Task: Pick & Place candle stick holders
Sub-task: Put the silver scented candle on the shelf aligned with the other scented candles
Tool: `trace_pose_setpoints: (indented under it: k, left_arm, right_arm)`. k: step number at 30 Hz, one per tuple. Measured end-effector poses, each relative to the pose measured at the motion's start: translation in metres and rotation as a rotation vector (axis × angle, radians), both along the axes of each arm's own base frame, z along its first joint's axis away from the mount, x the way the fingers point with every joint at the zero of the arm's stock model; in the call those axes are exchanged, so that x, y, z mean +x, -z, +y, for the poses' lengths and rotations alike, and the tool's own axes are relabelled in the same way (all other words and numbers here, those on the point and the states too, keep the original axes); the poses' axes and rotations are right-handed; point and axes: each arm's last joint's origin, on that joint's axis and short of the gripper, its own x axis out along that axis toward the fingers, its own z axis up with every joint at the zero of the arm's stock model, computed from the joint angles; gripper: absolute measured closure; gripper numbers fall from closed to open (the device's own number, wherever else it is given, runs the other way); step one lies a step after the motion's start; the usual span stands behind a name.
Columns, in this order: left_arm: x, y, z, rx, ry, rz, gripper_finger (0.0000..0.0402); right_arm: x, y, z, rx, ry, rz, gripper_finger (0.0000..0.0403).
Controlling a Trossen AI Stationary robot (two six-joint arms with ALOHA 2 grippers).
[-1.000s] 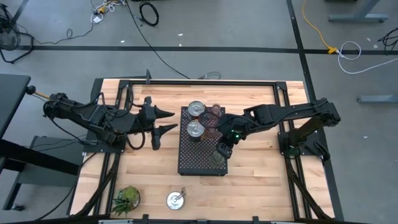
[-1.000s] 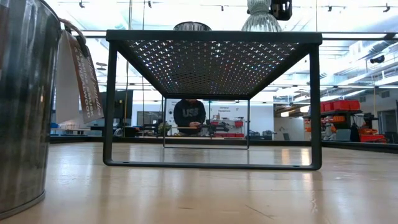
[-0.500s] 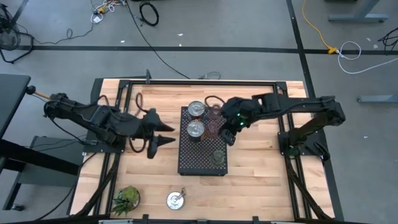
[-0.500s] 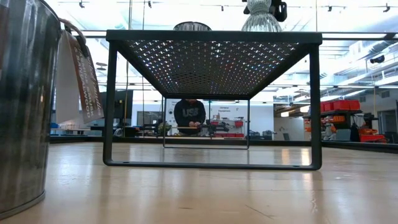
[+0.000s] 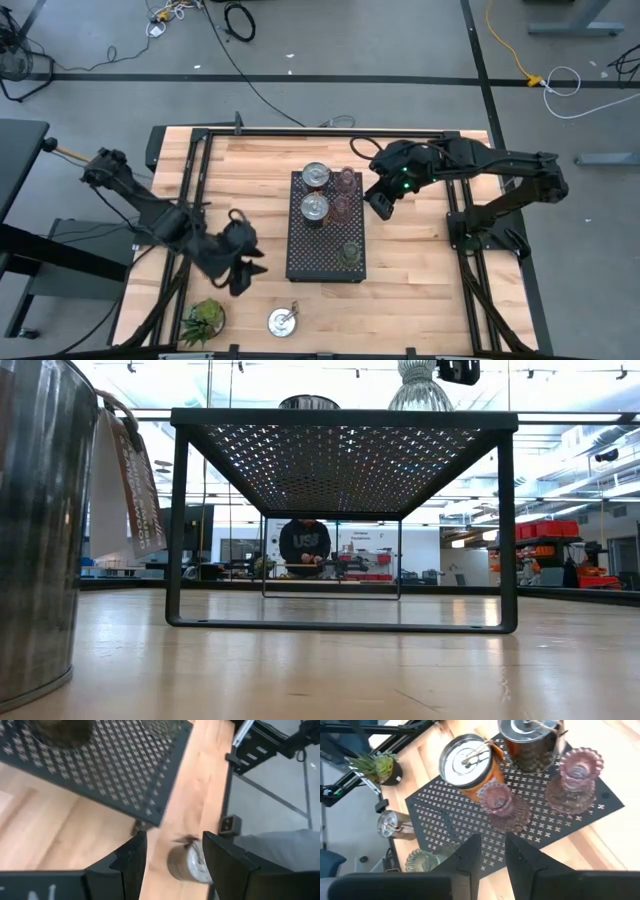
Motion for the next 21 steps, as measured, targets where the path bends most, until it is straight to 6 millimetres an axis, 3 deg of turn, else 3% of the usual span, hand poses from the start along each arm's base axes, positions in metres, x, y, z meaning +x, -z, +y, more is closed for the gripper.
trace_pose_setpoints:
  k: [11, 21]
  left_arm:
    - [-0.022, 0.022, -0.053, -0.144, -0.041, 0.123, 0.0205]
    - [0.004, 0.049, -0.092, -0.320, -0.235, 0.029, 0.0205]
  right_arm:
    - [-0.003, -0.001, 0.000, 0.006, 0.016, 0.005, 0.0318]
    - [-0.005, 0.000, 0.000, -0.077, -0.089, 0.025, 0.0318]
